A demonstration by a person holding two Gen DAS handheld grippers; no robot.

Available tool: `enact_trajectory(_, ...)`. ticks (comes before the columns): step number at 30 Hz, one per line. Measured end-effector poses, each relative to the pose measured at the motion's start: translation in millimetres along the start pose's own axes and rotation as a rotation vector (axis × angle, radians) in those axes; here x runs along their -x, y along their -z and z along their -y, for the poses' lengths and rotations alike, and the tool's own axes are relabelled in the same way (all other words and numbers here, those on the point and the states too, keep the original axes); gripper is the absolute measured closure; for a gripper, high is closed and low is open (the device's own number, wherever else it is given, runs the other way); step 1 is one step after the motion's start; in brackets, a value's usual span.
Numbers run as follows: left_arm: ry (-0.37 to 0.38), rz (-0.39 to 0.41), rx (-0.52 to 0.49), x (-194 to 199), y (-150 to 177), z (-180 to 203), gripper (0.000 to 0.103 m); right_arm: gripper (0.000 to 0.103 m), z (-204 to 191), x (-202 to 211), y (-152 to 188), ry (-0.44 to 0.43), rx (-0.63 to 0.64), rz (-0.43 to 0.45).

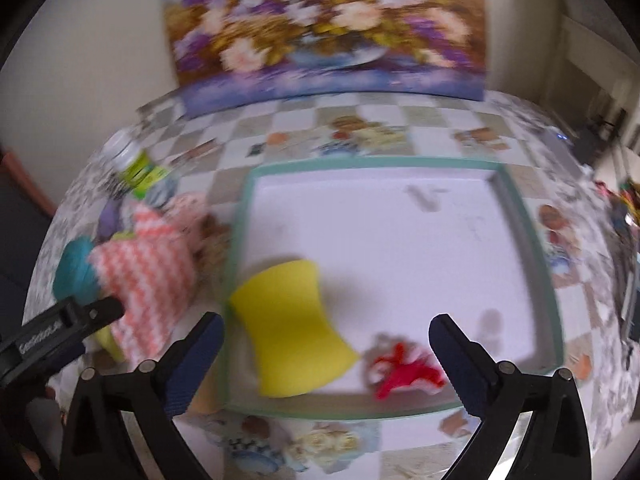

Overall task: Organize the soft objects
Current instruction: 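Grasp the beige round puff with the right tool while the left tool reaches toward the zigzag cloth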

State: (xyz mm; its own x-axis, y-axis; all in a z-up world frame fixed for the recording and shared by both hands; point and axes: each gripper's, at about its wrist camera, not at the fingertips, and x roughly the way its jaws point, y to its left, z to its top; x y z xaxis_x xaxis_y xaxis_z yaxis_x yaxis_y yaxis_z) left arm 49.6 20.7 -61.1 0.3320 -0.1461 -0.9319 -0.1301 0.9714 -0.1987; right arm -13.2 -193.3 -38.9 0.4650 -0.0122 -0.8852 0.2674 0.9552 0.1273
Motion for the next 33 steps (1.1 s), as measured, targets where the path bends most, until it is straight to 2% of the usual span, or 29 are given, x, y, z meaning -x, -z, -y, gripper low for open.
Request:
enact_trajectory(5, -0.010, -0.015, 0.037, -2.2, -2.3, -20.8, 0.000, 0.000, -37.2, -16.1, 6.7, -0.108, 0.090, -0.086)
enact_trajectory(7, -0.040, -0.018, 0.050, -2.1, -2.3, -30.8, 0.000, 0.000, -48.9, -17.4, 12.2, -0.128, 0.132, -0.094)
enact_trajectory(14, -0.033, -0.066, 0.160, -8.3, 0.6, -68.7, 0.000, 0.001, -72.0, -19.7, 19.5, -0.209, 0.224, -0.105)
enact_trajectory(17, -0.031, -0.073, 0.177, -8.5, 1.5, -78.6, 0.000, 0.007, -83.2, -21.3, 23.5, -0.248, 0.274, -0.123)
enact_trajectory(26, -0.013, -0.098, 0.194, -9.7, 4.4, -96.6, 0.000, 0.016, -111.1, -40.9, 39.1, -0.217, 0.405, -0.207)
enact_trajectory(33, -0.010, -0.100, 0.186, -9.7, 2.1, -96.4, 0.000, 0.026, -119.9, -59.7, 45.8, -0.086, 0.487, -0.238)
